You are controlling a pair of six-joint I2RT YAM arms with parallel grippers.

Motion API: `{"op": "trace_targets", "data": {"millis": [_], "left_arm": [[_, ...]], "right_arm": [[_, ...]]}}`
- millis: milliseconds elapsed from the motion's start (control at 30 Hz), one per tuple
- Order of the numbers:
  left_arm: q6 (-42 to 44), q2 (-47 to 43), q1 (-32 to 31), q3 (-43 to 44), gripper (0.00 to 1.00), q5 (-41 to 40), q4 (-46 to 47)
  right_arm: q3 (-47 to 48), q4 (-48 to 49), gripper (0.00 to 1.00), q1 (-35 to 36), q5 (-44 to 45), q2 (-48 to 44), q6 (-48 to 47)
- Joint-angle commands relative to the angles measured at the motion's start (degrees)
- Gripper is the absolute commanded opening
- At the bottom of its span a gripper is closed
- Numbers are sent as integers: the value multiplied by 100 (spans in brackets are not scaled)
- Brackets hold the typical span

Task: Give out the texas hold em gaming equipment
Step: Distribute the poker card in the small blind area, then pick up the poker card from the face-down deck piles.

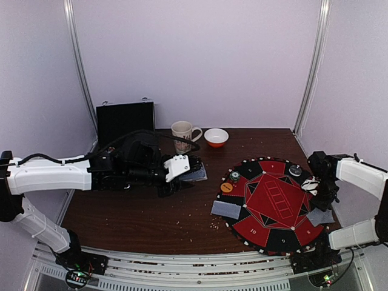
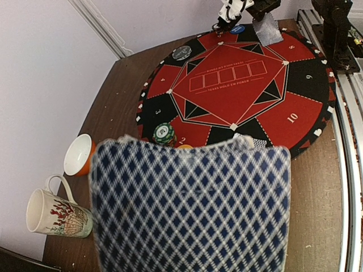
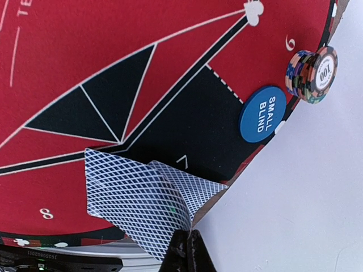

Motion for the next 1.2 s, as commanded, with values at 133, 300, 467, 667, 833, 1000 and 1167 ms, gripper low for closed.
{"op": "trace_targets", "data": {"millis": [133, 300, 467, 667, 833, 1000, 1167], "left_arm": [[-51, 51, -13, 215, 40, 49, 154], [-51, 69, -13, 215, 40, 51, 154], [-52, 52, -13, 210, 40, 37, 155], [-46, 22, -13, 219, 40, 21, 151], [-22, -50, -13, 176, 40, 30, 210], [17, -126, -13, 99, 40, 50, 311], [27, -152, -13, 48, 40, 57, 392]], "right_arm": [[-91, 104, 1, -34, 626, -8, -86], [-94, 186, 28, -33, 891, -47, -19], [92, 232, 53, -33, 1118, -147, 60], [1326, 120, 100, 174, 703, -246, 597], [2686, -229, 100, 1082, -211, -89, 1311], [3670, 351, 100, 2047, -2715, 191, 2991], [2625, 3542, 100, 3134, -4670, 110, 5071]]}}
